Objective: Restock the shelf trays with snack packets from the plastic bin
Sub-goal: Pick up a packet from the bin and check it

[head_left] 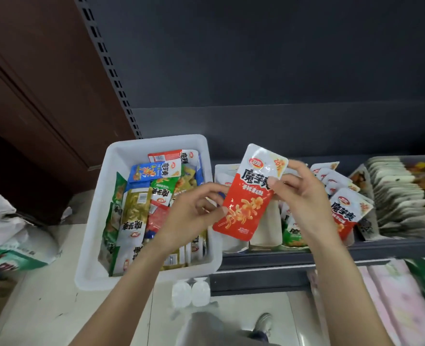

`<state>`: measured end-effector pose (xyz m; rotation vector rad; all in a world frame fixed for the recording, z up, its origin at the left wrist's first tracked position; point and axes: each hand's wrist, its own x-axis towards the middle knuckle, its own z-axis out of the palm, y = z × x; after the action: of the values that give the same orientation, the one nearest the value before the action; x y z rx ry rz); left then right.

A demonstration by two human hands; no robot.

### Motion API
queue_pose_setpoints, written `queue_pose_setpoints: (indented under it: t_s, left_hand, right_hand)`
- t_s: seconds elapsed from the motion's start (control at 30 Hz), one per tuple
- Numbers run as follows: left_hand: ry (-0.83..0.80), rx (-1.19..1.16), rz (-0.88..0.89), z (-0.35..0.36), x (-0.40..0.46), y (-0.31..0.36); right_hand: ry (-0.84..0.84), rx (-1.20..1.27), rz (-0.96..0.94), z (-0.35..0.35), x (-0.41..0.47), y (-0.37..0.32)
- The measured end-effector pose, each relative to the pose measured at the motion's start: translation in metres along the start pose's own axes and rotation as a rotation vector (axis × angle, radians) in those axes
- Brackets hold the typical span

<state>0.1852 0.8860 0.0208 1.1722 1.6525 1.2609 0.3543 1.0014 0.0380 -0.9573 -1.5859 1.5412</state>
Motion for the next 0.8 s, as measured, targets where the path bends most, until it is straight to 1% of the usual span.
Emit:
queue_pose_setpoints:
  t_s: [0.13,0.27,0.4,0.47,0.57,0.73,0.8]
  left_hand:
    - [-0.010,0.281,0.201,0.046,0.015,0.012]
    - [-0.059,0.417,0.360,0.107,0.036,0.029]
    - [-0.081,0.531,0.483,0.168,0.056,0.035]
    - [-0.092,0.593,0.528,0.189,0.065,0.032]
    - [-0.083,0.665,0.519,0.207,0.077,0.023]
    - [-0.077,0.766,0.406,0.215,0.086,0.006]
    - [-0.103,0.828,0.387,0.213,0.089,0.002]
  right_hand:
    - [0.092,-0.135,-0.131,-0.054,-0.018,-0.005]
    - [0.259,-0.204,-0.209,-0.111,-0.043,-0.009]
    - [0.449,-0.475,-0.288,-0.159,-0.064,-0.001]
    - [0.513,-0.589,-0.304,-0.174,-0.066,0.009]
    - [0.532,-0.723,-0.282,-0.185,-0.057,0.038]
    - [0.420,-0.762,-0.199,-0.180,-0.028,0.095]
    - [0.411,-0.816,-0.179,-0.178,-0.022,0.109]
